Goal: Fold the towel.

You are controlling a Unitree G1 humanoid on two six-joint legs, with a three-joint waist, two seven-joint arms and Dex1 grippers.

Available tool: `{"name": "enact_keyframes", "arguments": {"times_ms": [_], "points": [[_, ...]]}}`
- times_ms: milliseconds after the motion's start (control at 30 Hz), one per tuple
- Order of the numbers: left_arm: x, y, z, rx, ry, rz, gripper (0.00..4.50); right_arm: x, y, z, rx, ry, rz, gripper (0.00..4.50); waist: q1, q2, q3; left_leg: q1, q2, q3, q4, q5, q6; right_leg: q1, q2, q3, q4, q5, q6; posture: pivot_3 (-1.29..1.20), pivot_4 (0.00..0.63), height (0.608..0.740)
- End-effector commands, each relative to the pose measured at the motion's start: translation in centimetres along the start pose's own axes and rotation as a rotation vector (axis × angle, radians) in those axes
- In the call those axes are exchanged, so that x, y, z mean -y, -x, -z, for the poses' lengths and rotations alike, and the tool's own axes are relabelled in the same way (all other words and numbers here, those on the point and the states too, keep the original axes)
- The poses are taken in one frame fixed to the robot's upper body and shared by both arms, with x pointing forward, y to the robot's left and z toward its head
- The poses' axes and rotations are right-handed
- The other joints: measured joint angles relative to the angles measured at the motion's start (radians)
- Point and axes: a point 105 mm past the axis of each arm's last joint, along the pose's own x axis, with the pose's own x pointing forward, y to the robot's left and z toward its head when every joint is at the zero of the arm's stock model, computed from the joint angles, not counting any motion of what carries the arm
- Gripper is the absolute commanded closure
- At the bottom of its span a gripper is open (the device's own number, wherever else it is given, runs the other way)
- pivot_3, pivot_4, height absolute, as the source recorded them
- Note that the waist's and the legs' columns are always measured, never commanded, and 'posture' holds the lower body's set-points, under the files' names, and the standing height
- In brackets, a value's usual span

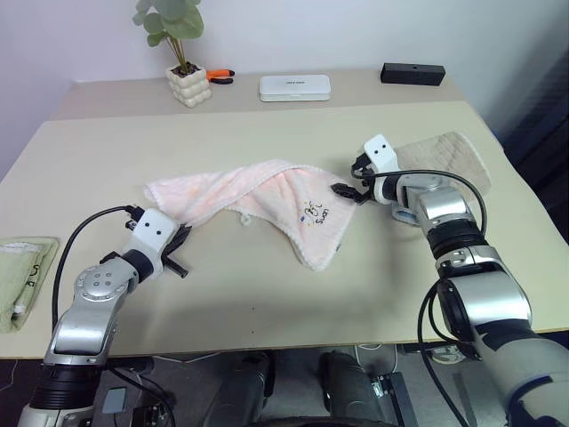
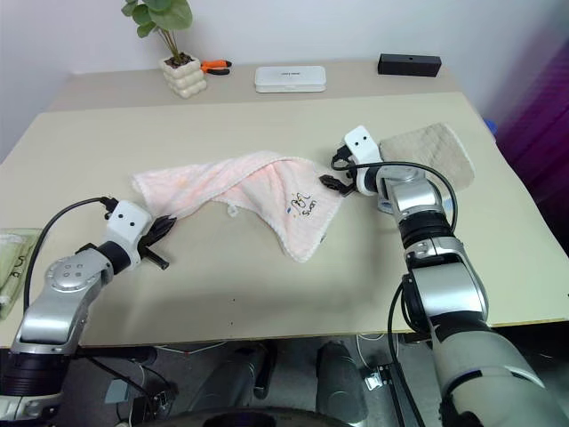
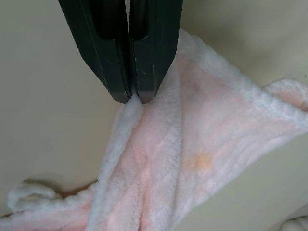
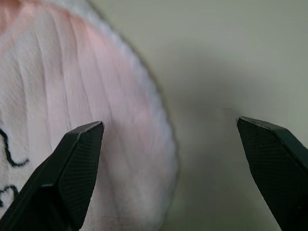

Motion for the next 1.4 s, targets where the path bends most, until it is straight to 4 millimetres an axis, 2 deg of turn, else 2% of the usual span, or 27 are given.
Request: {"name": "enact_keyframes", "arguments": {"times_ms": [33,67,133,300,467,533,600,633,733,867,933,1000,1100,1167,1267,1400], "points": [[-0.5,0.7,-1.2,0.039,-0.017,-0.027,4.5,0.0,-0.1,-1.4,0.019,0.05,-0.02,0.54,-0.002,0.0,0.0,0.0,0.0,0.0,0.0,0.0,0.0,0.0,0.0,0.0,0.0,0.0,0.0,0.0,0.15,0.74],[-0.5,0.8,-1.1,0.039,-0.014,-0.026,4.5,-0.1,-0.2,-1.2,0.01,0.058,-0.031,0.87,-0.004,0.0,0.0,0.0,0.0,0.0,0.0,0.0,0.0,0.0,0.0,0.0,0.0,0.0,0.0,0.0,0.15,0.74],[-0.4,0.9,-1.1,0.038,-0.011,-0.024,4.5,-0.1,-0.3,-1.1,0.004,0.063,-0.034,1.81,-0.005,0.0,0.0,0.0,0.0,0.0,0.0,0.0,0.0,0.0,0.001,0.0,0.0,0.001,0.0,0.0,0.15,0.74],[-0.6,1.2,-0.9,0.032,-0.008,-0.03,4.5,0.4,-0.1,-1.7,0.032,0.024,-0.017,4.42,-0.003,0.0,0.0,0.0,0.0,0.0,0.0,0.0,0.0,0.0,0.001,0.0,0.001,0.001,0.0,0.0,0.15,0.74],[-1.5,1.2,-1.2,0.051,0.012,-0.052,4.5,1.3,0.5,-2.7,0.075,0.039,0.02,4.47,-0.003,0.0,0.0,0.0,0.0,0.0,0.0,0.0,0.0,0.0,0.001,0.0,0.0,0.001,0.0,0.0,0.15,0.74],[-2.8,0.9,-1.9,0.082,0.02,-0.102,4.5,2.1,1.0,-4.3,0.129,0.103,0.075,4.47,-0.003,0.0,0.0,0.0,0.0,0.0,0.0,0.0,0.0,0.0,0.001,0.0,0.001,0.001,0.0,0.0,0.15,0.74],[-5.3,0.3,-3.3,0.137,0.032,-0.194,4.5,3.1,1.8,-7.0,0.22,0.187,0.156,4.47,-0.001,0.001,0.0,0.0,0.0,0.0,0.0,0.0,-0.001,-0.001,0.001,0.0,0.001,0.001,0.0,0.0,0.15,0.74],[-6.6,-0.1,-4.2,0.167,0.027,-0.242,4.5,3.5,2.3,-8.4,0.262,0.219,0.193,4.47,-0.001,0.001,0.0,0.0,0.0,0.0,0.0,0.001,-0.001,-0.001,0.001,0.0,0.001,0.002,-0.001,0.0,0.15,0.74],[-11.9,-0.4,-9.0,0.321,-0.003,-0.439,4.5,4.5,4.5,-13.8,0.417,0.327,0.307,4.47,-0.002,0.0,0.001,-0.001,0.0,-0.001,0.001,0.002,-0.002,-0.002,0.002,0.0,0.001,0.003,0.0,0.0,0.15,0.74],[-19.3,2.6,-15.6,0.543,0.038,-0.724,4.5,4.8,8.5,-20.8,0.63,0.421,0.397,4.47,-0.012,-0.002,0.002,-0.002,0.0,-0.001,0.0,0.004,-0.007,-0.003,0.002,0.0,0.0,0.004,0.001,0.0,0.15,0.74],[-21.2,4.4,-17.4,0.62,0.07,-0.777,4.5,4.2,9.9,-22.8,0.705,0.465,0.389,4.47,-0.025,-0.003,0.002,-0.002,0.0,0.0,-0.001,0.004,-0.007,-0.003,0.002,0.0,-0.001,0.003,0.001,0.0,0.15,0.74],[-21.9,5.4,-18.1,0.651,0.078,-0.771,4.5,3.5,10.7,-23.9,0.755,0.495,0.353,4.47,-0.035,-0.002,0.002,-0.002,0.0,0.002,-0.001,0.003,-0.006,-0.004,0.001,0.0,-0.002,0.003,0.002,0.0,0.15,0.74],[-20.1,6.0,-16.7,0.615,0.015,-0.657,4.5,1.4,10.5,-23.0,0.767,0.565,0.204,4.47,-0.054,-0.001,0.001,-0.002,0.0,0.005,-0.001,0.0,-0.003,-0.004,-0.001,0.0,-0.001,0.002,0.003,0.0,0.15,0.74],[-18.2,6.3,-14.4,0.551,0.006,-0.571,4.5,-0.2,9.9,-21.2,0.742,0.602,0.084,4.47,-0.058,-0.001,0.001,-0.001,0.0,0.005,0.0,0.0,-0.001,-0.003,-0.002,0.001,-0.001,0.002,0.003,0.0,0.15,0.74],[-14.9,7.1,-9.7,0.442,0.072,-0.472,4.5,-2.6,8.9,-17.1,0.669,0.601,-0.086,4.47,-0.057,-0.001,0.002,-0.002,0.0,0.006,0.001,-0.001,-0.001,-0.005,-0.001,0.002,-0.001,0.002,0.003,0.0,0.15,0.74],[-9.5,9.1,-4.4,0.257,0.15,-0.302,4.5,-5.0,8.9,-11.3,0.542,0.523,-0.247,4.47,-0.049,-0.001,0.002,-0.003,0.001,0.006,0.001,-0.003,0.003,-0.007,0.0,0.002,0.003,0.003,0.002,0.0,0.15,0.74]]}}
